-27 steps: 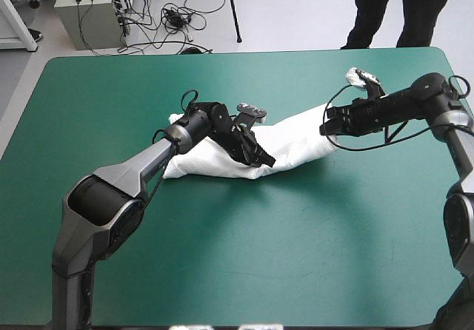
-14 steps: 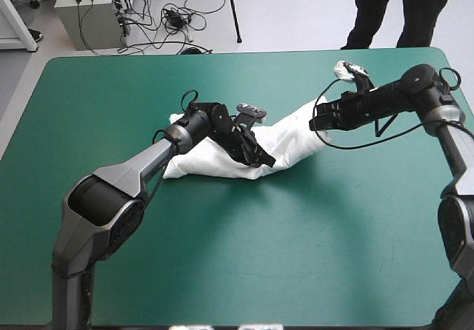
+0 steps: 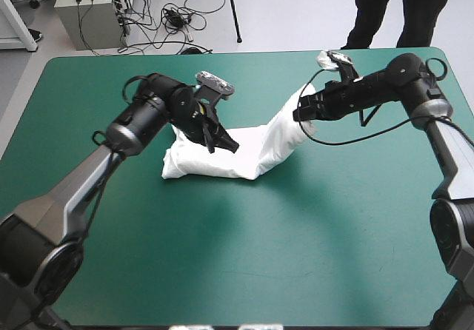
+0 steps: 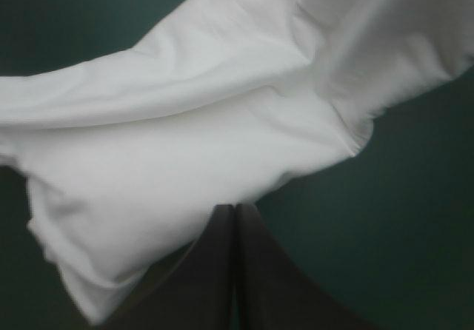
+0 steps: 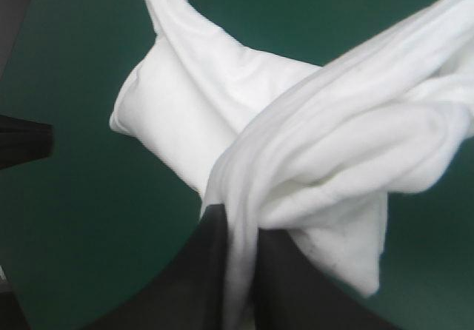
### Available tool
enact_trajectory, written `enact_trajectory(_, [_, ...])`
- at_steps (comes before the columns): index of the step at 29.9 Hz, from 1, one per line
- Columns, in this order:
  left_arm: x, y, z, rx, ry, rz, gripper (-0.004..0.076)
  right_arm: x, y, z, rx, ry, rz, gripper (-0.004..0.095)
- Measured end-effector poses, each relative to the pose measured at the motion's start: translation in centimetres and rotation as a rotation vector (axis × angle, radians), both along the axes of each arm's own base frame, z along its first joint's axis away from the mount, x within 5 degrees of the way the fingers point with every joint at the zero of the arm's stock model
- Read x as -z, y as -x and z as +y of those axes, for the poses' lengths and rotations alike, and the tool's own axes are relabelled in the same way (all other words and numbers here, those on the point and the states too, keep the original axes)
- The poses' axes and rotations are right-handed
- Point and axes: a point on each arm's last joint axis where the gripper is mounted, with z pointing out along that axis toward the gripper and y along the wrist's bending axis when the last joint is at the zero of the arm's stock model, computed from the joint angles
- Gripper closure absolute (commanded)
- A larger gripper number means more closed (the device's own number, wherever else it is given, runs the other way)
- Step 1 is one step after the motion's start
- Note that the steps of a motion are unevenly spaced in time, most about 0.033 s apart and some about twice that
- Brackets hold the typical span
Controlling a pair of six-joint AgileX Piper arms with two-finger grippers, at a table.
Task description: Fold the cloth
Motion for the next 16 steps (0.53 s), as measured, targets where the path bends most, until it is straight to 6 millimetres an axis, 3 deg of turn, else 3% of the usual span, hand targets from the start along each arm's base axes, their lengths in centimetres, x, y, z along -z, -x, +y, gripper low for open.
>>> enact_trajectory(5, [-6.1, 4.5, 3.2, -0.036, 0.036, -0.11, 0.0733, -0.6, 0.4, 4.7, -0.072, -0.017, -0.033, 0.0923])
enact_trajectory(11, [-11.3, 9.4, 6.6, -0.08, 0.121, -0.243, 0.0733, 1.5, -0.2, 10.9, -0.144, -0.029, -0.007, 0.0912])
enact_trajectory(14, [-12.7, 11.2, 7.7, -0.1, 0.163, -0.285, 0.0733, 2.9, -0.7, 13.6, -0.175, -0.035, -0.001, 0.0802])
enact_trajectory(16, [-13.4, 12.0, 8.2, -0.111, 0.185, -0.302, 0.0733, 3.9, -1.2, 15.2, -0.2, -0.042, 0.006, 0.067])
